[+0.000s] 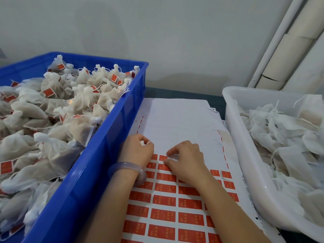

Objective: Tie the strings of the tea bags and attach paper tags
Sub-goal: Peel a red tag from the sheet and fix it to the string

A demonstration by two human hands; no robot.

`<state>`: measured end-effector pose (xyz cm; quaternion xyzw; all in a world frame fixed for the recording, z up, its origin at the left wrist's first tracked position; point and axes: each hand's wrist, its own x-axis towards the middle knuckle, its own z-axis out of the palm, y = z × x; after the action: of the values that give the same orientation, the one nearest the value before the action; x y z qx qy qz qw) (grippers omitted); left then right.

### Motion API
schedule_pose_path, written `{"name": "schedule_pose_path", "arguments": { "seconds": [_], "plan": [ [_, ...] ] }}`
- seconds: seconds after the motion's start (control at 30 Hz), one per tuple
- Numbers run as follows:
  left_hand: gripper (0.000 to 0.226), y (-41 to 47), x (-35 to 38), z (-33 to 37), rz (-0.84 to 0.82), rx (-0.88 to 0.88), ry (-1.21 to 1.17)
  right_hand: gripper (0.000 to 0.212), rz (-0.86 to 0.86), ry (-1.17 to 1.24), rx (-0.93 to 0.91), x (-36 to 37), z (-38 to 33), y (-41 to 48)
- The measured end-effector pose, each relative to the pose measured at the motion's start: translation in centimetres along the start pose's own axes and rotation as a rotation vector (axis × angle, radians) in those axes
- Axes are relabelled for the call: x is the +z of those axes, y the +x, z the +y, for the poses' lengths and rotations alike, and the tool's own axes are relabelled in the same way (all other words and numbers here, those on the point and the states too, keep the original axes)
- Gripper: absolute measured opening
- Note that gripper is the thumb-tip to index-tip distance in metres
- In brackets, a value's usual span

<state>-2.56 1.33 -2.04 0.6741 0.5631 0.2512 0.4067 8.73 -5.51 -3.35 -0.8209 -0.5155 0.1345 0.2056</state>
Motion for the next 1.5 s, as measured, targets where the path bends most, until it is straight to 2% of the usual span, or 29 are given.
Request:
{"name": "schedule_pose_path", "arguments": {
  "seconds": [0.2, 0.37, 0.6, 0.73, 0.93, 1.03, 1.13, 1.3, 1.5],
  "plan": [
    [0.006, 0.0, 0.1, -0.1, 0.011, 0.010, 0.018, 0.017, 0.007, 0.023, -0.004, 0.1, -0.1, 0.0],
    [0.004, 0.1, 0.1, -0.1, 0.006, 0.006, 0.017, 0.028, 0.012, -0.022, -0.012, 0.5, 0.0, 0.0],
    [0.006, 0.2, 0.2, -0.2, 0.023, 0.017, 0.038, 0.016, 0.016, -0.004, -0.008, 0.5, -0.1, 0.0],
    [0.010, 0.2, 0.2, -0.3, 0.021, 0.011, 0.026, 0.030, 0.030, -0.029, 0.001, 0.7, 0.0, -0.1],
    [0.010, 0.2, 0.2, -0.3, 0.025, 0.021, 0.027, 0.019, 0.017, -0.036, -0.023, 0.6, -0.3, -0.2],
    [0.008, 0.2, 0.2, -0.2, 0.020, 0.020, 0.014, 0.030, 0.044, -0.016, -0.011, 0.6, 0.0, -0.4],
    [0.006, 0.1, 0.1, -0.3, 0.014, 0.020, 0.018, 0.038, 0.068, -0.107, -0.045, 1.0, 0.1, -0.7],
    [0.014, 0.2, 0.1, -0.2, 0.019, 0.020, 0.025, 0.023, 0.125, 0.010, -0.058, 1.0, 0.0, -0.8],
    [0.013, 0.2, 0.3, -0.3, 0.022, 0.037, 0.046, 0.018, 0.150, 0.027, -0.010, 1.2, -0.3, -0.4]
  ]
}}
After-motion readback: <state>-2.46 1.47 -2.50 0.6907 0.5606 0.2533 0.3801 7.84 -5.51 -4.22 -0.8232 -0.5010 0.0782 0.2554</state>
